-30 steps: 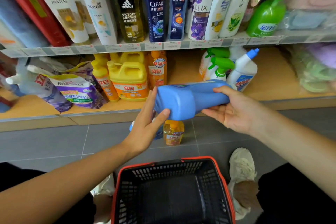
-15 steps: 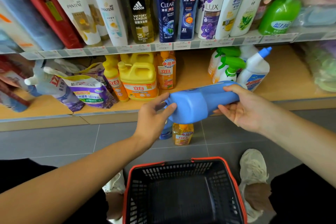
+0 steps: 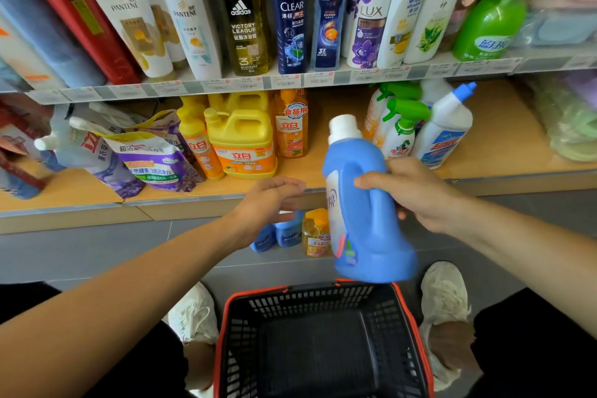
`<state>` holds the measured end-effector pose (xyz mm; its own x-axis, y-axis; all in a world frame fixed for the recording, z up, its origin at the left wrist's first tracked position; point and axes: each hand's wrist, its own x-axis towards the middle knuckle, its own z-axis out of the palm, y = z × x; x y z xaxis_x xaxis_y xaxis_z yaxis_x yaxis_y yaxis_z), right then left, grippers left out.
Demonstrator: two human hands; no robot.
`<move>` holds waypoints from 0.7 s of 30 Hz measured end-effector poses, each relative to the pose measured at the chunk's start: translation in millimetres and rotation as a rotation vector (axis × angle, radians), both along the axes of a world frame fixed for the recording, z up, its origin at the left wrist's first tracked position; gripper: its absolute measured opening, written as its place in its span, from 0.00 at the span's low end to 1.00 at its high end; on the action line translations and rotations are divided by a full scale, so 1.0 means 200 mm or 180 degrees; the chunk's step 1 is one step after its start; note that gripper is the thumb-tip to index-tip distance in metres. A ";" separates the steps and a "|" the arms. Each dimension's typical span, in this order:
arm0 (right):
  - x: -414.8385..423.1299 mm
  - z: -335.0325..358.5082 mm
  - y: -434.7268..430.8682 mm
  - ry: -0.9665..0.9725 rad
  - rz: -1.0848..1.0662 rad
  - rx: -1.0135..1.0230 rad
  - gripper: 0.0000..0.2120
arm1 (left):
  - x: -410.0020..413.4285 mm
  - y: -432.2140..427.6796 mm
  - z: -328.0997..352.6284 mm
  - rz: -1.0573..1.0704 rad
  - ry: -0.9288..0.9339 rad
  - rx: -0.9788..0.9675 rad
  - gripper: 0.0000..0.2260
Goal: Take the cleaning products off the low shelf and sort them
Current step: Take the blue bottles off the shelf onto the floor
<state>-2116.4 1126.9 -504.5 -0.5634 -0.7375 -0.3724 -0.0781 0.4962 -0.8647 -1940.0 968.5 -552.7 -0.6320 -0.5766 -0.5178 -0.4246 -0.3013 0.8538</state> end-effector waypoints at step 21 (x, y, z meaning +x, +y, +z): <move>-0.12 -0.18 0.08 0.0687 0.1519 0.0414 0.15 | -0.02 -0.09 0.02 -0.0821 0.0528 -0.0828 0.17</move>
<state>-2140.0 1142.0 -540.6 -0.2509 -0.8857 -0.3906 -0.4902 0.4642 -0.7377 -1944.6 950.8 -548.7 -0.8359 -0.4864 -0.2542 -0.3080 0.0325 0.9508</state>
